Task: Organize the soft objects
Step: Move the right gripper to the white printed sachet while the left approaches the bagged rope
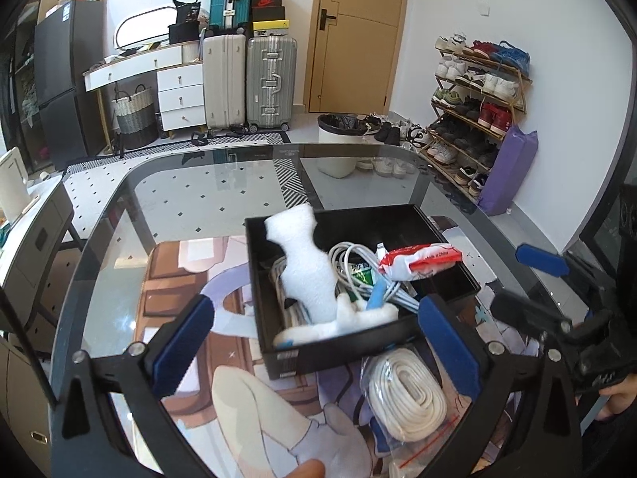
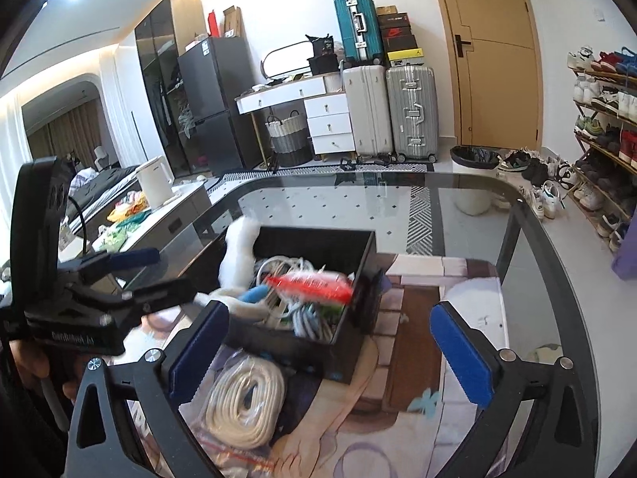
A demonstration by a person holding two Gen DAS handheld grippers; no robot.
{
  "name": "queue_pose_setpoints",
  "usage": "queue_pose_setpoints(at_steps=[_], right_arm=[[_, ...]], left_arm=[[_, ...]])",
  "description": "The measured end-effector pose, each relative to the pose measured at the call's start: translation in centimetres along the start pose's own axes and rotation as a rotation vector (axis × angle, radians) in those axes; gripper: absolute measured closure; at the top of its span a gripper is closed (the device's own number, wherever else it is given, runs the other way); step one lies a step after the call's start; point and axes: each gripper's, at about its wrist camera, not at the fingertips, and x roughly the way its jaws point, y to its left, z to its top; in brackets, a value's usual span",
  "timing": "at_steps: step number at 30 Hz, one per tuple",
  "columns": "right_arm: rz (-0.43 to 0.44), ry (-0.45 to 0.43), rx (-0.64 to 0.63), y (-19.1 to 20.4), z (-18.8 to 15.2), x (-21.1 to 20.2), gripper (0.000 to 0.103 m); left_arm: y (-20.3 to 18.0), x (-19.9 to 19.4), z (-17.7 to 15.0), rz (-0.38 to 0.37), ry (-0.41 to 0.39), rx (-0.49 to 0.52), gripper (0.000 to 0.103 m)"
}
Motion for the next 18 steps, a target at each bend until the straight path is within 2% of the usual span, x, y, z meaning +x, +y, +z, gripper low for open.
queue_pose_setpoints(at_steps=[9,18], right_arm=[[-0.006,0.058,-0.127,3.9,-2.4,-2.3,0.001],[-0.002,0.072,-0.107,4.8,-5.5,-4.0,0.001]], left_arm=[[0.0,-2.8,-2.6,0.002,-0.027,-0.011,0.000],[0.2,-4.7,-5.3,0.022,-0.047,-0.007,0.000]])
